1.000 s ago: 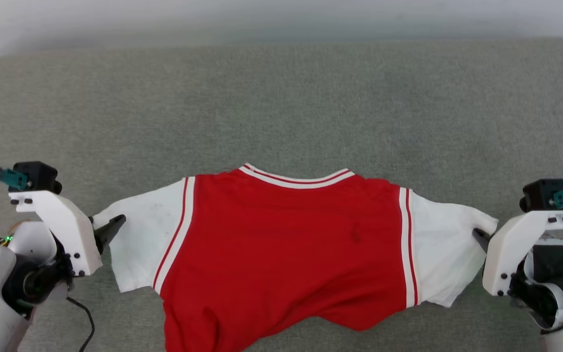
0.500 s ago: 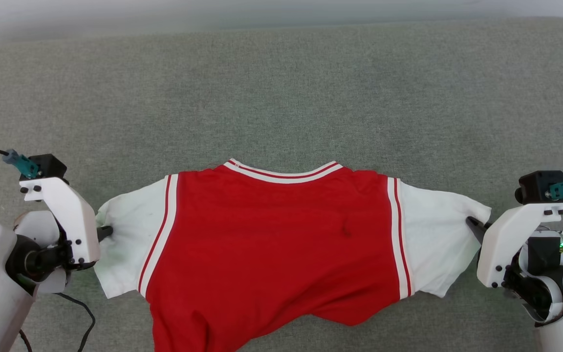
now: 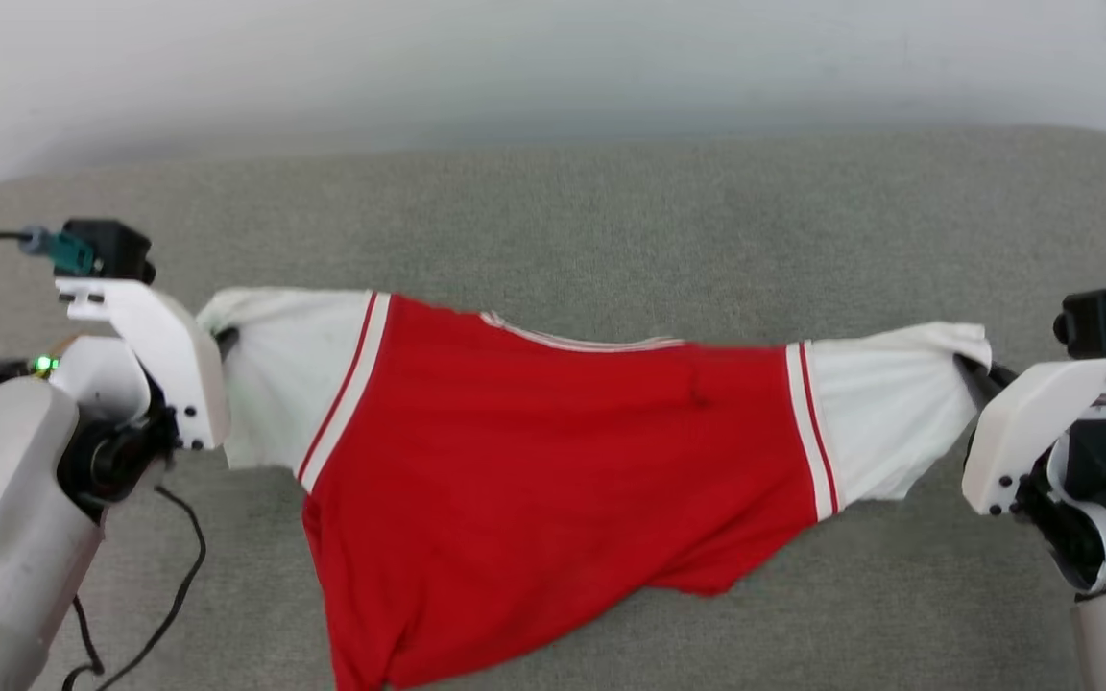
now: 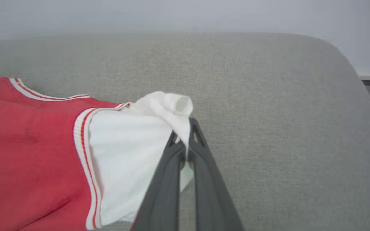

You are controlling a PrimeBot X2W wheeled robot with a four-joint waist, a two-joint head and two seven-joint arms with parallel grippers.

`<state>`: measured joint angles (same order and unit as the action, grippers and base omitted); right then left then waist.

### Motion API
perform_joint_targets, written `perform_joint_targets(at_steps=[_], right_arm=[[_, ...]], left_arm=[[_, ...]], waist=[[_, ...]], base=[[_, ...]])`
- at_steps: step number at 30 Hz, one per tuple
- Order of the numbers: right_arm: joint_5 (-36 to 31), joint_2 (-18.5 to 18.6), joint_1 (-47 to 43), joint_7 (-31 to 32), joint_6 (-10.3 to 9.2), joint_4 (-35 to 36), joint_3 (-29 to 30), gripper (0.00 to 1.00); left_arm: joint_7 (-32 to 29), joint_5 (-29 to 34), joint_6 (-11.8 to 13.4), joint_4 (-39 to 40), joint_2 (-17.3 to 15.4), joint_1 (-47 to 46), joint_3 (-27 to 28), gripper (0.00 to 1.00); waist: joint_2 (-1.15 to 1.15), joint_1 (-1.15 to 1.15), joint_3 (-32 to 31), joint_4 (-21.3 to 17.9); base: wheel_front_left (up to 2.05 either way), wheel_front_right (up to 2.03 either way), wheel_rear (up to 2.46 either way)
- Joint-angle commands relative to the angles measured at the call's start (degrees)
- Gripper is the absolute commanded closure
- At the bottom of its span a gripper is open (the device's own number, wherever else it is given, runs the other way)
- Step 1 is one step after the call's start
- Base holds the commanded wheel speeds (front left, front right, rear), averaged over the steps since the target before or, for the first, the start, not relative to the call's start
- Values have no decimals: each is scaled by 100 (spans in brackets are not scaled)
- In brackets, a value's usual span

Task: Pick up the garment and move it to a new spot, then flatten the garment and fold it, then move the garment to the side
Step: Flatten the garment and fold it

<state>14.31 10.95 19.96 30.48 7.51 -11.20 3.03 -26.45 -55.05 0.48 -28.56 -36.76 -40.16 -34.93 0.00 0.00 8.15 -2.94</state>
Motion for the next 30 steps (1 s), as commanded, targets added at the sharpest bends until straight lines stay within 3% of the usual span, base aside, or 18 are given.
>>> perform_joint_targets(at_steps=[1,5,12,22,30], right_arm=[[-37,43,126,-77,-4,-24,-19,100],[-79,98,552,-320,-4,-232,-110,100],[-158,134,1759,-741,-4,-851,-287,100],[-191,127,4026,-1396,-4,-1856,-286,100],[-393,103,5886,-2323,-3,-2598,-410,100]], left_arm=[[113,90,50,37,15,-106,1,100],[501,432,286,160,102,-439,3,100],[1211,858,351,-193,438,-1173,4,100],[2355,1270,202,-832,903,-2888,228,100],[3267,1519,153,-1409,1109,-4273,454,100]], waist=[[0,0,-190,45],[0,0,-383,36],[0,0,-424,-25],[0,0,515,-89],[0,0,1228,-161]], base=[[0,0,0],[0,0,0],[0,0,0],[0,0,0],[0,0,0]])
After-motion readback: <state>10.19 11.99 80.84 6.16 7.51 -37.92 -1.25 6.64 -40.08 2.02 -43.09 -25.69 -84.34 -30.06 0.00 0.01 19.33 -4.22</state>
